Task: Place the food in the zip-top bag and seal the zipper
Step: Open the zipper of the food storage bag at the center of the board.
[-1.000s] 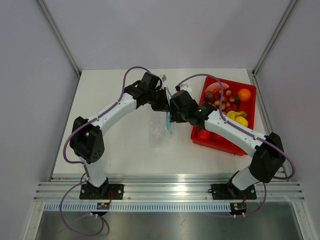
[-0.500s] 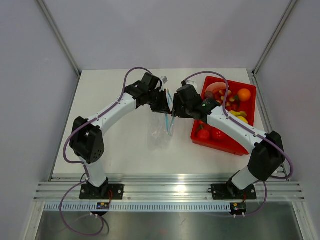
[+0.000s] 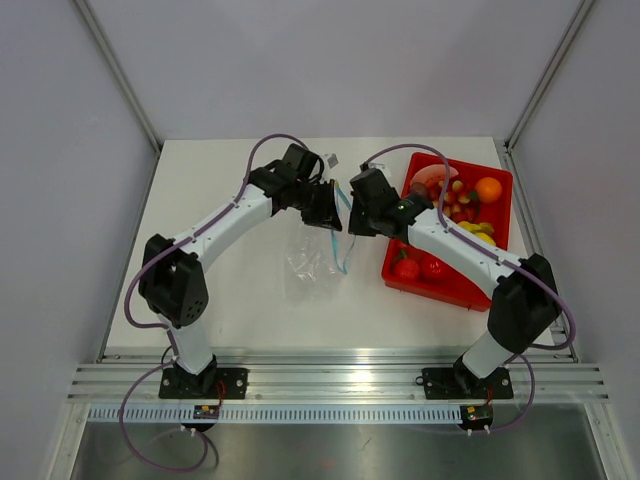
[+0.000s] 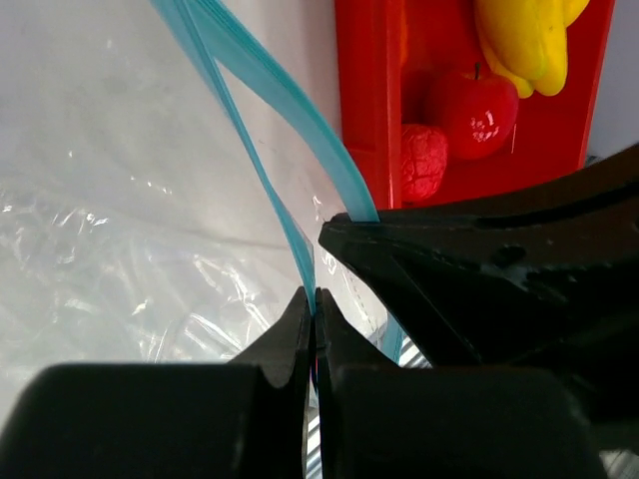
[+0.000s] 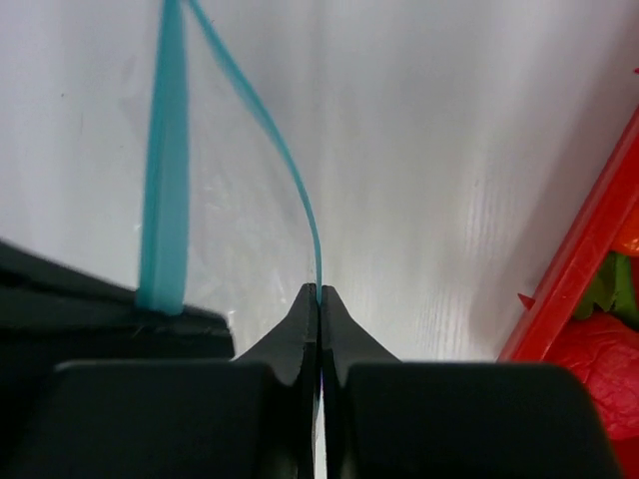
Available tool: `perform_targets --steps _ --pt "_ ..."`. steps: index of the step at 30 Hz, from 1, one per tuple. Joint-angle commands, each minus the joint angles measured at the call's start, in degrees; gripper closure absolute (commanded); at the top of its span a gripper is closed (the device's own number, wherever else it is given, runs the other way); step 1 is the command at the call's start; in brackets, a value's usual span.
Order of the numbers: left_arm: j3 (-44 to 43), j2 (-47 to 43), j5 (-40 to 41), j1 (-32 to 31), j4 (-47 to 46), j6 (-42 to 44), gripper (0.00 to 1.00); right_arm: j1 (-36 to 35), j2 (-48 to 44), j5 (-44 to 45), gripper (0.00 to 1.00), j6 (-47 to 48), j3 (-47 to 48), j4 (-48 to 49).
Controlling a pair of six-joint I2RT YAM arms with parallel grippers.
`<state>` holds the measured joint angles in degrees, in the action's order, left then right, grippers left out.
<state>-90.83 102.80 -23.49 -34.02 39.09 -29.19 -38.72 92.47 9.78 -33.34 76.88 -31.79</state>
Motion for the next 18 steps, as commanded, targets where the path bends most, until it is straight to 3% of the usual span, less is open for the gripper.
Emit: perform_targets --steps 1,4,10,18 --pt "-5.2 -2.7 -4.1 -0.3 2.9 4.1 1.0 3.3 -1.1 3.5 1.0 0.3 -0.3 0.3" --pt "-8.9 -1.6 -6.7 -0.3 6.8 6.4 1.0 7.3 -3.4 2.5 1.0 0.5 -3.2 2.3" --pt "-14.9 0.9 -7.3 -0.3 10.3 7.4 1.0 7.9 -4.0 5.2 1.0 -2.0 -3.8 1.8" --pt "-16.4 0.5 -16.1 -0.3 6.4 4.8 1.0 7.9 -4.3 6.3 1.0 -6.2 -7.9 3.1"
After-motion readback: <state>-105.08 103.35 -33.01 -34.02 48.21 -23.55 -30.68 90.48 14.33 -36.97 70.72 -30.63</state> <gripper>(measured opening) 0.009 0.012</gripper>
